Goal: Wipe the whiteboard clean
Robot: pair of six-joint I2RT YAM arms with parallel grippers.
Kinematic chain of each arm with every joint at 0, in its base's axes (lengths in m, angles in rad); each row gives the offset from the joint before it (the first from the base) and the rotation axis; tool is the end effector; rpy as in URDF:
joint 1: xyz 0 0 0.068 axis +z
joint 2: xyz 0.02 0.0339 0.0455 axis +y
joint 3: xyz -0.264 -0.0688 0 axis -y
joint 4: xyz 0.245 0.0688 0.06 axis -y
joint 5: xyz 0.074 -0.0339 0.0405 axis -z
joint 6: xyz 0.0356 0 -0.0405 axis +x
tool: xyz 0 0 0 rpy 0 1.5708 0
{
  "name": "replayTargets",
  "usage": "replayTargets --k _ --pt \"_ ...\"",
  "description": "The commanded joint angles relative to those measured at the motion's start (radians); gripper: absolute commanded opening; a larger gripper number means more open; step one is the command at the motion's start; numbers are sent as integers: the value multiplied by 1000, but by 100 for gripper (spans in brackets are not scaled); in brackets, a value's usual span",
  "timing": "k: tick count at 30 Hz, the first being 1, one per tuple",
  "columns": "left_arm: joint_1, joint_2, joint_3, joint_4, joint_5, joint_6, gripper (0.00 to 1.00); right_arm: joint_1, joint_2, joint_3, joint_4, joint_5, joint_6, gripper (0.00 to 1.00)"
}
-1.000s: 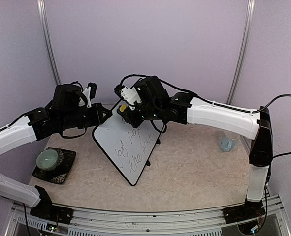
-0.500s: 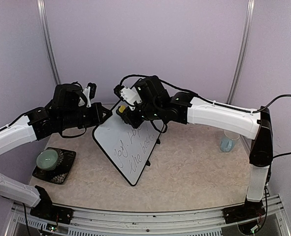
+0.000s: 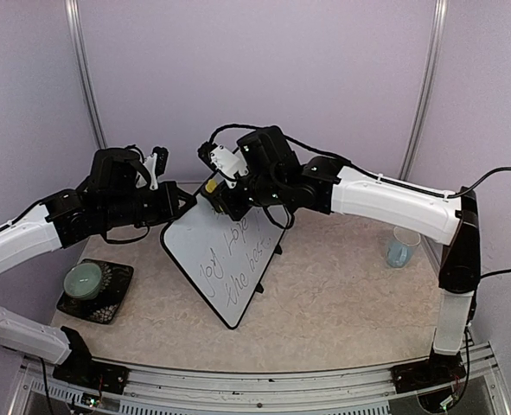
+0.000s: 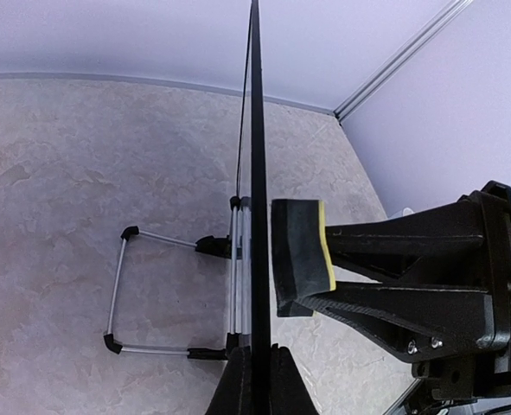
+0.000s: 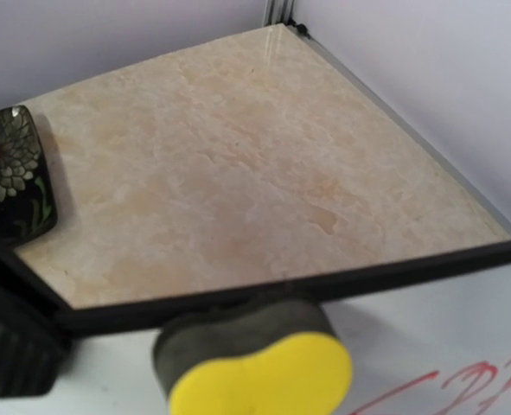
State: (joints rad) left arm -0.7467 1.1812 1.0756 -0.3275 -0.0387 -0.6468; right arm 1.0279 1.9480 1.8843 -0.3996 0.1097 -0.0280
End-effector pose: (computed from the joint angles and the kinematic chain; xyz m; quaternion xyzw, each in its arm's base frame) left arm 0.1985 -0.1818 0.3456 0.0316 0.8418 -0.3331 0.4235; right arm 0.2427 0.3948 0.3543 -0.4029 0.7482 0.2108 0.4832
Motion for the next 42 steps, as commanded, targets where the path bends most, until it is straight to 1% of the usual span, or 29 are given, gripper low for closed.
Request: replayTargets --k 1,10,17,20,23,35,38,42 --pt "-6 -34 -13 -27 50 -11 0 9 -9 -19 -10 -11 12 0" --pt "-8 -23 -16 -7 55 -8 0 11 -51 -171 0 -34 39 0" --pt "-8 -26 -18 -5 52 -8 0 15 -102 -319 15 -29 61 0" --pt "-11 -24 -23 0 52 -11 0 16 -114 -340 27 -31 65 0" --pt "-17 -23 -28 7 52 -16 0 16 -104 -302 25 -27 61 0" --pt "-31 -32 -56 17 40 -32 0 21 3 -25 -15 -6 27 0" --pt "-33 -30 -58 19 39 -33 0 21 19 -8 -25 0 25 0" --pt "-33 -30 -57 20 36 -30 0 27 23 -62 -30 0 30 0"
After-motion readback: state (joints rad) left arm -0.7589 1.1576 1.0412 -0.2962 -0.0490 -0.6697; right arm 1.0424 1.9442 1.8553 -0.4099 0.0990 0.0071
